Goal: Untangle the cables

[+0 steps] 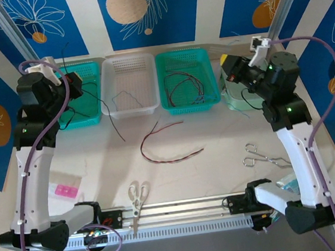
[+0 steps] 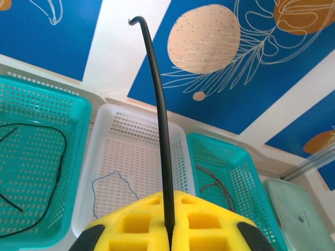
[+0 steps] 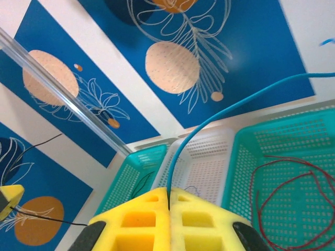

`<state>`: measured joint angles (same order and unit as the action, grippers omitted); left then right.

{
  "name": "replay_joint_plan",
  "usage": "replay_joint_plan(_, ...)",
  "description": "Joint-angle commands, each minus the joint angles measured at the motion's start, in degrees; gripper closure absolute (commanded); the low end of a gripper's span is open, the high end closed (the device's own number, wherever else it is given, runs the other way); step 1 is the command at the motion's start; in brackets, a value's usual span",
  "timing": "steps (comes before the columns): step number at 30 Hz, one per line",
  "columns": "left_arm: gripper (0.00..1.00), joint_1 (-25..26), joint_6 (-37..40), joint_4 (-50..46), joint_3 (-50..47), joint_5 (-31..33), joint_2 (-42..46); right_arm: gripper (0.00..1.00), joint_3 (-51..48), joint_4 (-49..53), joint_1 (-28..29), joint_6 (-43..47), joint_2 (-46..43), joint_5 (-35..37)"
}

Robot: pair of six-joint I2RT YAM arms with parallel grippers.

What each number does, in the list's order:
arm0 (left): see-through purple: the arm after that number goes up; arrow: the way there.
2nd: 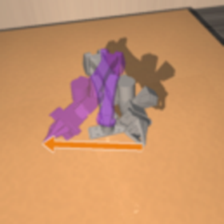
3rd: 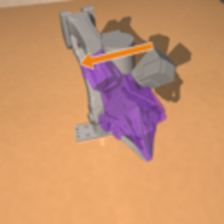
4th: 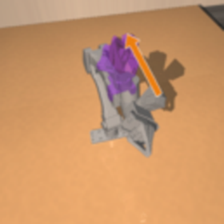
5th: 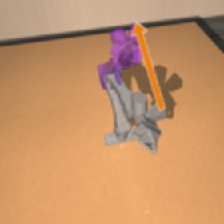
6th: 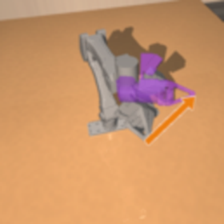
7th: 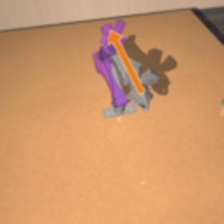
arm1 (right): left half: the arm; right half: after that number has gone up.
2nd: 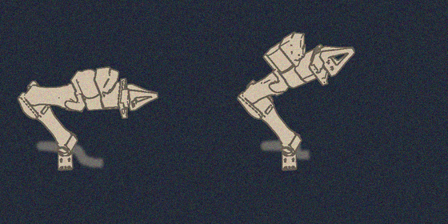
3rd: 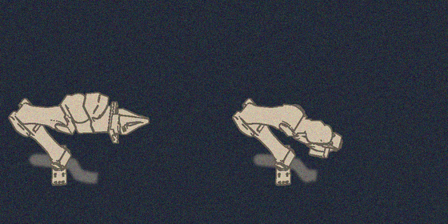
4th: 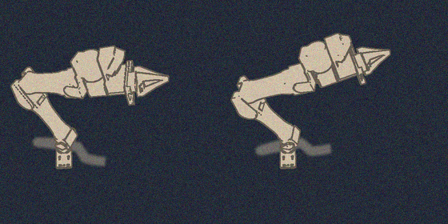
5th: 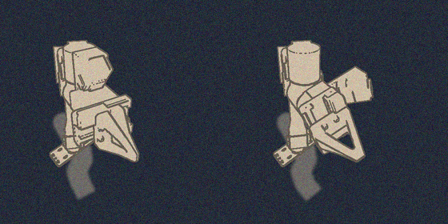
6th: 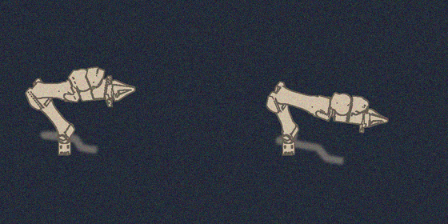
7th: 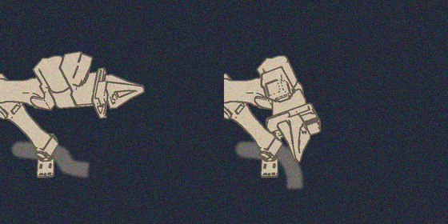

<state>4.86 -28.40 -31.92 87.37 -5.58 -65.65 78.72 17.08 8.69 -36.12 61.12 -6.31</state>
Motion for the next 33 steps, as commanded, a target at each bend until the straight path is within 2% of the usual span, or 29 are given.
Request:
replay_joint_plan(1, 1.0, -0.56, 0.42, 2.49, 2.5, -3.76, -0.85, 1.0, 3.4, -4.12, 2.61, -1.08, 2.49, 3.14)
replay_joint_plan(4, 1.0, -0.56, 2.47, 1.84, 6.01, -0.57, -2.63, 1.0, 4.84, -4.77, 3.79, -1.46, 4.49, 3.61)
replay_joint_plan(11, 1.0, -0.56, 8.84, 7.79, 17.78, 8.23, -9.07, 1.0, 5.57, -4.04, 4.5, -1.5, 6.11, 3.82)
replay_joint_plan(15, 1.0, -0.47, 12.36, 19.08, 18.31, 15.33, -11.02, 1.0, 5.82, -2.76, 4.44, -0.26, 6.53, 3.92)
replay_joint_plan(20, 1.0, -0.38, 21.86, 27.52, 22.07, 23.69, -16.51, 1.0, 6.01, -1.45, 3.98, 1.72, 7.46, 3.37)
replay_joint_plan(27, 1.0, -0.04, 39.47, 37.52, 25.81, 34.12, -25.05, 1.0, 6.07, -1.21, 1.72, 1.68, 10.01, 0.56)
replay_joint_plan(29, 1.0, -0.03, 39.79, 36.65, 25.92, 34.04, -27.19, 1.0, 6.05, -1.69, 1.34, 1.36, 10.77, 0.09)
replay_joint_plan(33, 1.0, -0.03, 35.39, 33.63, 22.67, 32.53, -31.18, 1.0, 6.49, -2.4, 0.98, 0.7, 12.61, -0.93)
